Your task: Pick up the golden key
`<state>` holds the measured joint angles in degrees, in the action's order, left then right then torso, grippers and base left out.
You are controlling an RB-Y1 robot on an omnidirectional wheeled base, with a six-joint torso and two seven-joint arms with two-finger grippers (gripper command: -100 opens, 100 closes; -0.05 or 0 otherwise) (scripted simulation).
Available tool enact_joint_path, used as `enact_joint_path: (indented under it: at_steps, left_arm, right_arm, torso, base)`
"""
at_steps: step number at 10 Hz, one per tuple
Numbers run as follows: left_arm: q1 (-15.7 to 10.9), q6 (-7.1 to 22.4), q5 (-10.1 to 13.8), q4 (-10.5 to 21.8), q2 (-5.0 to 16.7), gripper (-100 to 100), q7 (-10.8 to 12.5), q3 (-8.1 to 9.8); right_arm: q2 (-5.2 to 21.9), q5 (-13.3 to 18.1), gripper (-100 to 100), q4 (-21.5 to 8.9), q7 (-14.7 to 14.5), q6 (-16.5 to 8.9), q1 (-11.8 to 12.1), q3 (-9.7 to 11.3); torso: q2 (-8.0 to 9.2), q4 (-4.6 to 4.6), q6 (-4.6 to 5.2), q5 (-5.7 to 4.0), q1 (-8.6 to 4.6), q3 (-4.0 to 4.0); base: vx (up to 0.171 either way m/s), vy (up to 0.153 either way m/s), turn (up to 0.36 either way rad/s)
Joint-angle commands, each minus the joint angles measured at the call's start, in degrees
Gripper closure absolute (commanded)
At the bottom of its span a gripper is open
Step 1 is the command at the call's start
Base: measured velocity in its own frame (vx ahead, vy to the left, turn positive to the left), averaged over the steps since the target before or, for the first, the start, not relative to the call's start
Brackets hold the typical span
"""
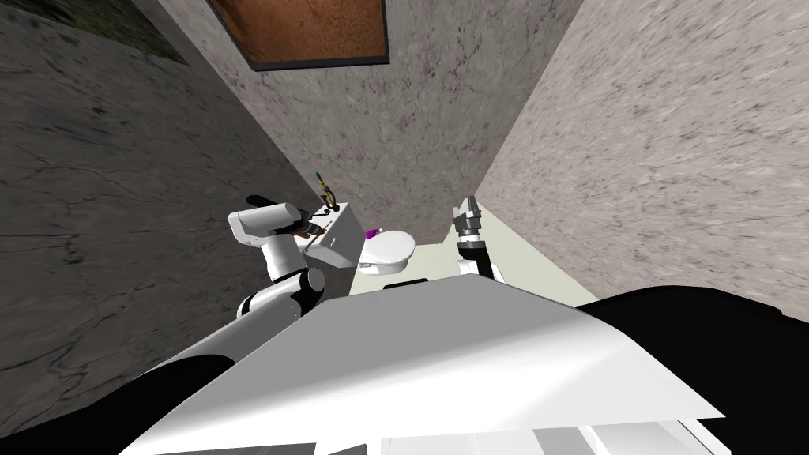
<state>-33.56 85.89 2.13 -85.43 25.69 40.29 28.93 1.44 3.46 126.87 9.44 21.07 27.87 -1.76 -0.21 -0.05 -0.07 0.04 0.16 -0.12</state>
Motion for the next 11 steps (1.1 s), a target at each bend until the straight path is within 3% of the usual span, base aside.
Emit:
enact_joint_path:
  at_steps: [1,2,4,5,11]
  left_arm:
    - [-0.5,2.9,0.0,1.4,0.5,-100,1.1,-0.09]
    - [-1.3,4.7,0.1,3.3,1.2,-100,2.9,-0.27]
    - [-1.3,6.7,0.1,3.3,1.2,-100,2.9,-0.27]
    - [-1.9,8.9,0.1,5.1,2.0,-100,4.5,-0.49]
    - [-3.1,17.4,0.1,9.3,3.9,-100,8.3,-1.16]
  right_arm:
    - [0.0,0.0,0,0.0,0.0,0.0,0.0,0.0]
    - [0.0,0.0,0,0.0,0.0,0.0,0.0,0.0]
    - [0.0,0.0,0,0.0,0.0,0.0,0.0,0.0]
    - [0.0,0.0,0,0.0,0.0,0.0,0.0,0.0]
    - [0.0,0.0,0,0.0,0.0,0.0,0.0,0.0]
  torso:
    - [0.00,0.00,0.00,0.00,0.00,0.00]
    - [-0.01,0.00,-0.02,0.01,0.00,-0.01]
    - [-0.04,-0.02,-0.02,0.02,0.02,-0.03]
    - [0.06,0.00,-0.02,0.00,-0.05,0.03]
    - [0.02,-0.01,-0.02,0.01,0.00,0.00]
  base:
    - [0.059,0.031,-0.034]
    - [0.074,0.042,-0.046]
    - [0.049,0.022,-0.010]
    - [0.054,0.023,-0.027]
    - [0.053,0.035,-0.024]
